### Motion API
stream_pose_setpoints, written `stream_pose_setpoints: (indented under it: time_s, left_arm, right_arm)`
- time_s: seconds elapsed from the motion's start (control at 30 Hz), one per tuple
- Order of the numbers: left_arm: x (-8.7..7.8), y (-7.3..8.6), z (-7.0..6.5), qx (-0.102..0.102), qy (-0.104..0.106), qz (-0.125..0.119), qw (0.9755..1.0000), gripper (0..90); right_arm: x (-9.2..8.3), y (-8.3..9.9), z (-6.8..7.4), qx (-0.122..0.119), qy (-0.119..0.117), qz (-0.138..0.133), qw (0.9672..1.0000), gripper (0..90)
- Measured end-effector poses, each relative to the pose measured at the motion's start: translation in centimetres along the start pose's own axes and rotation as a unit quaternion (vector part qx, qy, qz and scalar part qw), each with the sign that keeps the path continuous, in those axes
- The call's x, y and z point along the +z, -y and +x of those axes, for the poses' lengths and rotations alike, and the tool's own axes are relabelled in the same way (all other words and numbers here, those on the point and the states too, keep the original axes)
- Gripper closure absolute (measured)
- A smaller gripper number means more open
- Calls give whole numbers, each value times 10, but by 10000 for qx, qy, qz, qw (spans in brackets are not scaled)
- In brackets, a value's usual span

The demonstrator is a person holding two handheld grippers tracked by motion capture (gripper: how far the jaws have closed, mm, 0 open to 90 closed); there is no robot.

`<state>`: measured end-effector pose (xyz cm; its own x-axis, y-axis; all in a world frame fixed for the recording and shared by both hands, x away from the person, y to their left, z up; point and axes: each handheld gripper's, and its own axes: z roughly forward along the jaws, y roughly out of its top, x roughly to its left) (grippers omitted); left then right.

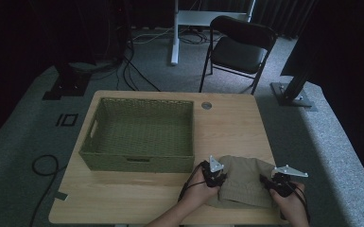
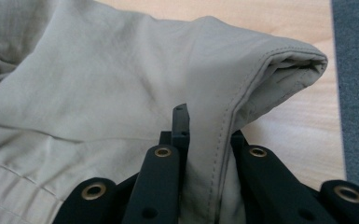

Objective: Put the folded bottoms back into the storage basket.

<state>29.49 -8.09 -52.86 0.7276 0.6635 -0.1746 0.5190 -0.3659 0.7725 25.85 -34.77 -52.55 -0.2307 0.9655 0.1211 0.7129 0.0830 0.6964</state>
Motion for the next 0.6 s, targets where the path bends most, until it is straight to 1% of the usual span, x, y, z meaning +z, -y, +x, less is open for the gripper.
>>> stream_pose_setpoints:
  time_s: [0.1,0.13,0.17,0.2,0.27,0.37,0.53,0.57,0.6]
  left_arm:
    - [-6,-9,1,40,20,-88,10000,802]
    - [-8,-11,1,107,0,-101,9999,802]
    - [-10,-14,1,134,-3,-142,9998,802]
    - [-13,-17,1,155,-11,-167,9997,802]
    - [-17,-23,2,146,-14,-240,9996,802]
    - [-24,-33,3,201,-43,-310,9993,802]
    - [-35,-48,6,317,-68,-360,9988,802]
    - [-35,-48,6,317,-68,-360,9988,802]
    - [-40,-53,9,307,-69,-409,9987,802]
  right_arm:
    - [-7,-6,-1,58,-26,-93,9999,824]
    - [-9,-9,-1,67,-44,-109,9999,824]
    - [-11,-11,-1,111,-74,-201,9997,825]
    - [-14,-14,0,100,-91,-213,9997,825]
    - [-18,-19,0,166,-123,-328,9992,825]
    - [-25,-26,1,200,-160,-428,9988,825]
    - [-34,-39,6,160,-156,-578,9981,824]
    - [-36,-42,7,149,-168,-594,9980,825]
    - [-37,-45,8,156,-165,-638,9977,825]
